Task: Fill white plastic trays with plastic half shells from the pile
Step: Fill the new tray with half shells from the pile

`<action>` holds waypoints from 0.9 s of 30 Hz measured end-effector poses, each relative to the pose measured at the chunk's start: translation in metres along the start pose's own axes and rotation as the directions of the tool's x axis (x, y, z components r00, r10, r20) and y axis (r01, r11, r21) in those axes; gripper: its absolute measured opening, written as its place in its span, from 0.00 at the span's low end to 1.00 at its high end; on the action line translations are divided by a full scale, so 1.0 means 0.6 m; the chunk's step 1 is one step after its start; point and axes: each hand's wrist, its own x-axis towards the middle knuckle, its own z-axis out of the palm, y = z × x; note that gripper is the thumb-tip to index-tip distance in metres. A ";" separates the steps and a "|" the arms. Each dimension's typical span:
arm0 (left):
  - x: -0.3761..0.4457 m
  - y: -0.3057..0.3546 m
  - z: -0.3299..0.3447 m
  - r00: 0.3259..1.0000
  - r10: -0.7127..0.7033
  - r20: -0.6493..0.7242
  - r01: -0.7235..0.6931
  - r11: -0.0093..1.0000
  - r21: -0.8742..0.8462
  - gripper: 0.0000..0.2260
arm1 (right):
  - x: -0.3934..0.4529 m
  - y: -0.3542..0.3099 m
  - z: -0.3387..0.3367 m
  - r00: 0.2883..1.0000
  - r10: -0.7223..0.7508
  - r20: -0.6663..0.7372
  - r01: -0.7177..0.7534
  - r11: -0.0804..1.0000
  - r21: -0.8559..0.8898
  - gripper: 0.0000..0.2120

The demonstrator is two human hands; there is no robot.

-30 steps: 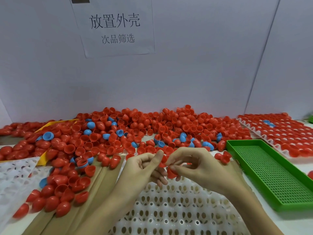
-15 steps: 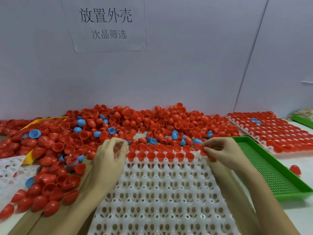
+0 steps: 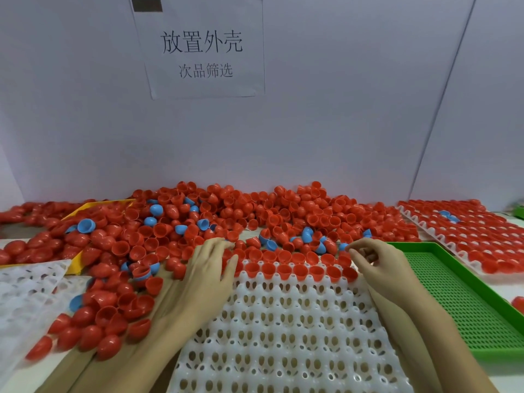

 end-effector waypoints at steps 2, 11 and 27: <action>0.027 -0.003 0.003 0.999 0.030 -0.023 -0.030 1.000 -0.010 0.12 | 0.001 0.001 0.004 0.999 -0.010 -0.037 0.011 1.000 0.029 0.07; 0.200 0.038 0.053 0.941 0.113 0.318 -0.128 0.992 0.024 0.14 | -0.004 -0.002 0.012 0.995 -0.038 -0.094 0.044 0.998 0.053 0.10; 0.147 0.057 0.015 0.995 0.015 0.102 0.052 0.780 -0.624 0.12 | -0.006 -0.029 0.008 0.990 -0.064 -0.125 0.085 0.982 0.166 0.10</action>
